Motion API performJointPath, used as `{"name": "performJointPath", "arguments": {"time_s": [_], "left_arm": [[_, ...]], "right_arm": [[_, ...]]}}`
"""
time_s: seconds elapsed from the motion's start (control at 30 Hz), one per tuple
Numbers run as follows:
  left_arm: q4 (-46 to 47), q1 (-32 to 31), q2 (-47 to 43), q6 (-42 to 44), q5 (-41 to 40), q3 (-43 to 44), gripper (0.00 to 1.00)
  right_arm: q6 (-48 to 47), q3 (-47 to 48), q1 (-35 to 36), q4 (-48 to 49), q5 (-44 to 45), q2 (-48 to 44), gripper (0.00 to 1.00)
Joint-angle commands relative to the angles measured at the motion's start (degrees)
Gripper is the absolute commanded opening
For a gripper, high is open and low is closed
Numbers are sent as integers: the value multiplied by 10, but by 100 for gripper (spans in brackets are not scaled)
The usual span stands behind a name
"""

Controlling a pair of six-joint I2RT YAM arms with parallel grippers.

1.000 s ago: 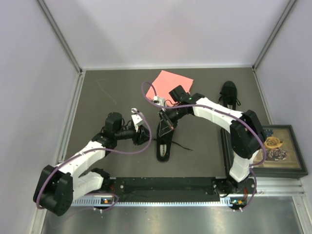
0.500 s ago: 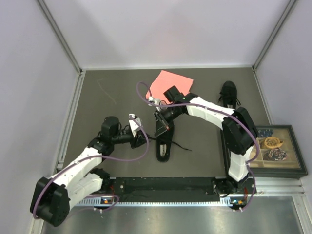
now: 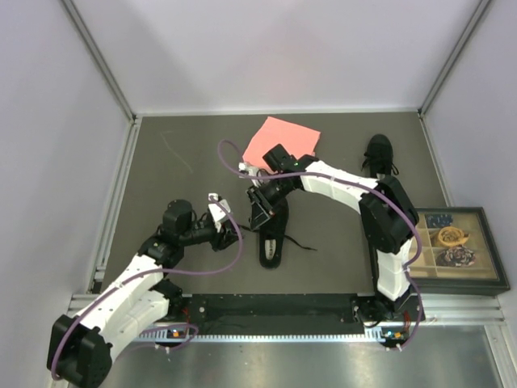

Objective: Tie the shoes

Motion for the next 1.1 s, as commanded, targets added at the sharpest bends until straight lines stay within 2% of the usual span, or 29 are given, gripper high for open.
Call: {"name": "performJointPath", "arguments": {"time_s": [0.0, 0.17, 0.27, 0.47, 0.63, 0.73, 1.07], "left_arm": [[-22, 1, -18, 1, -10, 18, 41], [-36, 1, -22, 17, -12, 25, 41], [-36, 2, -14, 38, -4, 32, 40], [-28, 1, 24, 118, 34, 53, 36], [-53, 1, 68, 160, 80, 79, 37], [-46, 1, 80, 146, 87, 79, 38], [-15, 1, 84, 20, 50, 73, 43]], "right_arm": [[-28, 41, 7, -13, -2, -13, 37], [-63, 57, 5, -55, 0, -49, 37], [-64, 37, -10, -47, 1, -86, 37], [-70, -57, -63, -34, 25, -155, 36], [-147, -158, -71, -19, 90, -212, 36], [-167, -209, -72, 23, 117, -234, 36], [-190, -276, -38, 126, 144, -222, 34]]}}
